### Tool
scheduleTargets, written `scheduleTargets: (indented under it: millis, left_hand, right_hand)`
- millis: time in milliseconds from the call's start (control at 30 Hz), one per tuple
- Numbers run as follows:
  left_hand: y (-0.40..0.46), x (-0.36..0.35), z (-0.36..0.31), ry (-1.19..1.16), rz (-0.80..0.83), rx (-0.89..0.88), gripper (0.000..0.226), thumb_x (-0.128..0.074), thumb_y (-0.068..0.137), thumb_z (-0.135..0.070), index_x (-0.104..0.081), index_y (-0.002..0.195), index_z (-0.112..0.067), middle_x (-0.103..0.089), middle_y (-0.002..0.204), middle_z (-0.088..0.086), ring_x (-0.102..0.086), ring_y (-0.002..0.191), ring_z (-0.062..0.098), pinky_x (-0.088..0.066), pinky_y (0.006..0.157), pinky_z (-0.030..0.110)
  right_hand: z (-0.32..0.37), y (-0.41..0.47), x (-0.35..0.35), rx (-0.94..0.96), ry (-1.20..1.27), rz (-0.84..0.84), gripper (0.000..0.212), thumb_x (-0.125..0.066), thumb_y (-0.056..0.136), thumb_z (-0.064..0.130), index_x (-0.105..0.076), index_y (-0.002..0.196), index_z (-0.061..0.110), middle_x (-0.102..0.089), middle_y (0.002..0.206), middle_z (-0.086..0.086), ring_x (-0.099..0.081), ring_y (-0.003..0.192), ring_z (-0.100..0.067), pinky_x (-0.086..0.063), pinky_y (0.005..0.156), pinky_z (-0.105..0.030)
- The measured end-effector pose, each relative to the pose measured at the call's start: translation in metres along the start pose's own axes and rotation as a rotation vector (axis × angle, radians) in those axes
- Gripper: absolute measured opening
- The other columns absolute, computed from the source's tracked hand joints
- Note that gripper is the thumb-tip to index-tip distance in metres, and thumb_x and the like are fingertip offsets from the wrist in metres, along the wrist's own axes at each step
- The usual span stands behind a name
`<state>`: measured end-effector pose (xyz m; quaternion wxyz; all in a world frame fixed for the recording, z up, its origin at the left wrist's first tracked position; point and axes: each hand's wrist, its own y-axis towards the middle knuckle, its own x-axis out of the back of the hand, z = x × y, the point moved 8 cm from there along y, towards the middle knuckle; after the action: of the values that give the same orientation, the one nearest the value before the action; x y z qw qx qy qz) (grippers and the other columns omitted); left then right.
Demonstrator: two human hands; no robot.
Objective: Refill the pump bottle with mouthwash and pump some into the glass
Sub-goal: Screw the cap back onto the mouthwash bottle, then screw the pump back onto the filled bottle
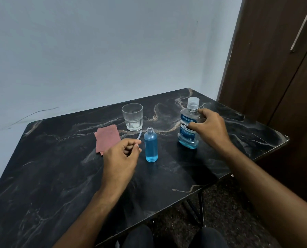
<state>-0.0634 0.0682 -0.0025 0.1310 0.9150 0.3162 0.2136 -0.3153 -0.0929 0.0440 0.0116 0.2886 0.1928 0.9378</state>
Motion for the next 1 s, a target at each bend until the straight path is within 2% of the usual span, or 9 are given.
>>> scheduleTargets:
  millis: [167,233,367,433,500,600,667,900,1000]
  left_hand:
    - [0.001,0.003,0.006,0.025,0.011,0.004,0.021,-0.072,0.094,-0.012,-0.078,0.098,-0.032,-0.077,0.083,-0.014,-0.071,0.078,0.0,-0.052,0.068,0.009]
    - [0.002,0.004,0.01,0.032,0.023,0.026,0.02,-0.072,0.094,-0.014,-0.078,0.098,-0.033,-0.077,0.084,-0.014,-0.071,0.078,0.002,-0.053,0.069,0.012]
    - [0.007,0.013,0.016,0.019,0.015,0.059,0.017,-0.072,0.094,-0.015,-0.079,0.098,-0.03,-0.077,0.084,-0.017,-0.069,0.074,-0.006,-0.05,0.066,0.009]
    - [0.01,0.019,0.017,0.024,0.002,0.064,0.018,-0.072,0.094,-0.013,-0.079,0.098,-0.029,-0.076,0.083,-0.018,-0.068,0.073,-0.009,-0.048,0.064,0.004]
    - [0.013,0.024,0.019,0.034,-0.014,0.074,0.018,-0.071,0.094,-0.012,-0.079,0.099,-0.027,-0.076,0.084,-0.019,-0.068,0.074,-0.009,-0.048,0.065,0.003]
    - [0.018,0.031,0.024,0.045,-0.052,0.075,0.021,-0.065,0.097,-0.011,-0.08,0.102,-0.026,-0.077,0.093,-0.018,-0.071,0.084,-0.004,-0.05,0.074,0.004]
    - [0.018,0.031,0.025,0.045,-0.068,0.059,0.027,-0.059,0.099,-0.008,-0.079,0.108,-0.024,-0.077,0.101,-0.016,-0.071,0.093,-0.004,-0.048,0.078,0.003]
    - [0.019,0.034,0.029,0.018,-0.111,0.06,0.033,-0.055,0.1,-0.003,-0.075,0.109,-0.027,-0.074,0.102,-0.015,-0.065,0.09,-0.017,-0.051,0.081,0.006]
    - [0.018,0.031,0.03,-0.031,-0.096,0.064,0.035,-0.05,0.103,-0.002,-0.075,0.11,-0.026,-0.076,0.106,-0.011,-0.07,0.098,-0.005,-0.053,0.085,0.01]
  right_hand:
    - [-0.004,-0.003,-0.004,-0.039,0.003,0.026,0.073,-0.082,0.079,0.015,-0.049,0.144,0.012,-0.06,0.134,-0.007,-0.06,0.112,-0.016,-0.055,0.093,-0.034]
    - [-0.004,-0.012,0.003,-0.051,0.005,-0.082,0.082,-0.085,0.076,0.022,-0.043,0.147,0.016,-0.051,0.134,-0.004,-0.054,0.117,-0.016,-0.053,0.097,-0.035]
    - [0.017,-0.052,0.018,0.133,-0.028,-0.381,0.048,-0.081,0.08,0.022,-0.057,0.121,0.018,-0.05,0.111,0.001,-0.054,0.096,-0.011,-0.055,0.085,-0.031]
    - [0.038,-0.07,0.0,0.305,0.002,-0.293,0.025,-0.08,0.082,0.013,-0.065,0.102,0.014,-0.054,0.101,0.001,-0.052,0.082,-0.001,-0.05,0.077,-0.015]
    - [0.06,-0.088,-0.031,0.458,-0.006,-0.091,0.013,-0.079,0.083,0.009,-0.072,0.094,0.009,-0.059,0.094,-0.001,-0.054,0.078,0.001,-0.048,0.074,-0.012]
    - [0.085,-0.113,-0.086,0.554,-0.087,0.259,0.023,-0.075,0.088,0.014,-0.075,0.11,0.009,-0.06,0.104,-0.004,-0.058,0.091,-0.013,-0.05,0.085,-0.023]
    - [0.099,-0.125,-0.114,0.618,-0.127,0.381,0.026,-0.066,0.091,0.009,-0.072,0.116,0.008,-0.059,0.111,-0.005,-0.056,0.102,-0.016,-0.047,0.091,-0.023]
    - [0.118,-0.134,-0.178,0.811,-0.521,0.512,0.046,-0.048,0.096,0.0,-0.045,0.141,0.002,-0.049,0.128,-0.012,-0.043,0.113,-0.026,-0.049,0.093,-0.039]
    - [0.116,-0.129,-0.19,0.812,-0.629,0.535,0.043,-0.049,0.098,0.003,-0.046,0.14,0.004,-0.049,0.127,-0.011,-0.043,0.114,-0.026,-0.048,0.09,-0.038]
